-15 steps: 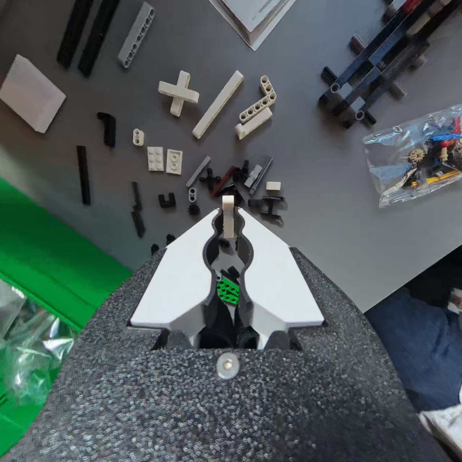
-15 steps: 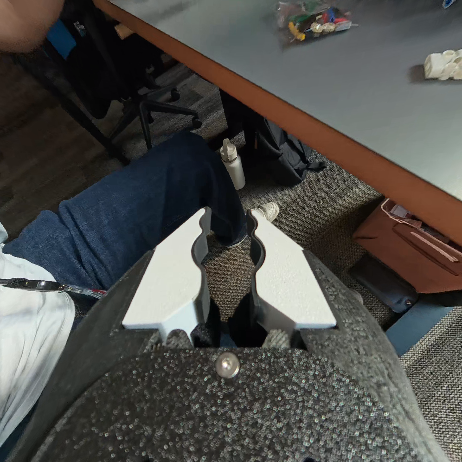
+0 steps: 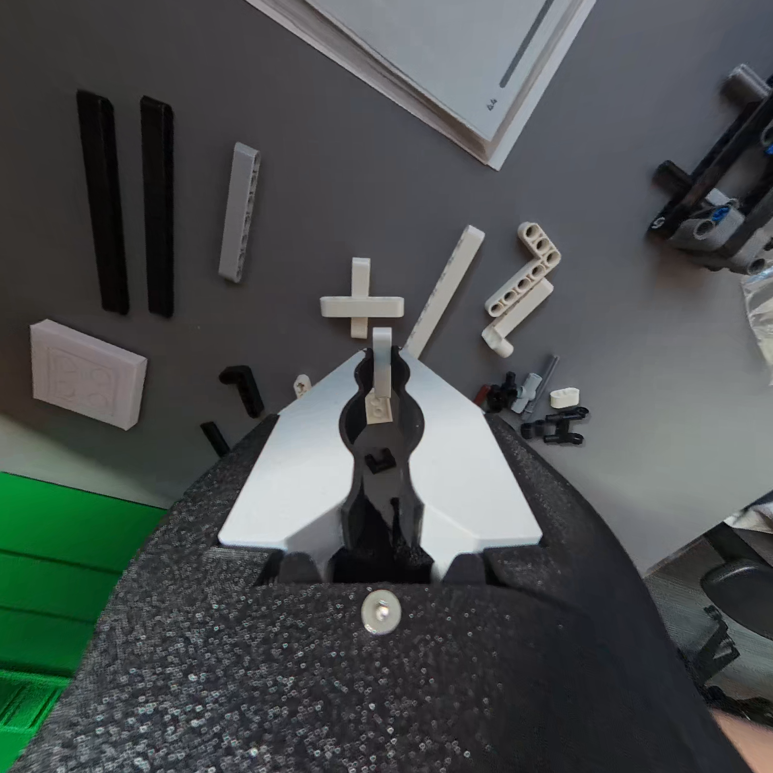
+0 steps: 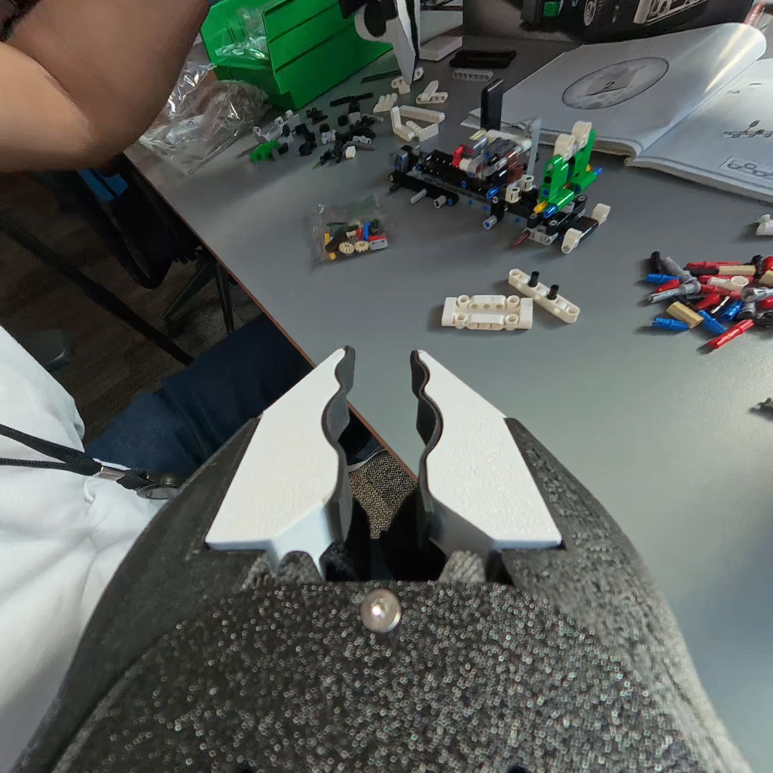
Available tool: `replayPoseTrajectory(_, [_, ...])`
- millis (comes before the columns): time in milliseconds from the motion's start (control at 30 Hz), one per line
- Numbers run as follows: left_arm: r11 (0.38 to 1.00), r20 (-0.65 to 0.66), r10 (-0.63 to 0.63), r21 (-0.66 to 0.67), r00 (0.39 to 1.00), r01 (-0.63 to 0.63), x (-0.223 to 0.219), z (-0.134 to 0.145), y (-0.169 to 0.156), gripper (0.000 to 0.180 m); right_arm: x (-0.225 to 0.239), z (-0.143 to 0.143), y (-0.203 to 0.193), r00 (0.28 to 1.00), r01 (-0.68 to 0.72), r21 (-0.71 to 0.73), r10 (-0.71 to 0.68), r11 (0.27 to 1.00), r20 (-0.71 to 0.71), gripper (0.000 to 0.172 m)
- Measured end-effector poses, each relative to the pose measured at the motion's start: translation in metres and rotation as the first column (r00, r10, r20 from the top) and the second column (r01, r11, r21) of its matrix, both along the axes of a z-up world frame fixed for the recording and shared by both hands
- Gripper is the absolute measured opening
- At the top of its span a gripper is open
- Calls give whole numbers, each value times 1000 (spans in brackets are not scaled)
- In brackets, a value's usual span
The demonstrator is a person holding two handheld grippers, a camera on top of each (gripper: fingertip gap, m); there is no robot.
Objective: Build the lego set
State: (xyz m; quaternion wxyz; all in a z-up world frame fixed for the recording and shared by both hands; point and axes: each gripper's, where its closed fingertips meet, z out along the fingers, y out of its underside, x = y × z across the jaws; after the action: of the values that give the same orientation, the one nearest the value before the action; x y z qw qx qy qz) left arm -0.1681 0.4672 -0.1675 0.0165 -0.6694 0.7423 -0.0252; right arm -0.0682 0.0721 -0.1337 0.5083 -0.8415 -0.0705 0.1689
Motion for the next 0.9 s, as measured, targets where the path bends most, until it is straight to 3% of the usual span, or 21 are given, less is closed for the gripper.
replayPoseTrajectory(167, [998,29,68,5,997,-68,9,-4,18,6,6,11,19,999,-23,41,25,999,-43,26])
replayPoseTrajectory(300, [975,-4,216,-54,976,-216,0,-19,19,6,20,-7,15,997,28,-13,-27,1000,67,25])
replayPoseTrajectory(400, [964,5,264,-22,964,-264,-2,-21,31,6,22,-5,15,999,20,8,-21,1000,38,23])
replayPoseTrajectory(600, [953,12,287,-107,958,-284,4,-24,27,6,39,-6,26,999,2,-12,-3,1000,-54,23])
replayPoseTrajectory(733, [948,11,281,-157,960,-276,2,-21,18,28,49,-1,38,1000,22,16,-21,1000,-16,23])
replayPoseTrajectory(800, [953,-16,283,-109,959,-283,-9,-15,23,35,54,4,43,999,44,29,-44,999,1,23])
replayPoseTrajectory(900, [958,67,285,-12,956,-285,-17,9,33,37,74,11,49,991,129,31,-130,991,39,18])
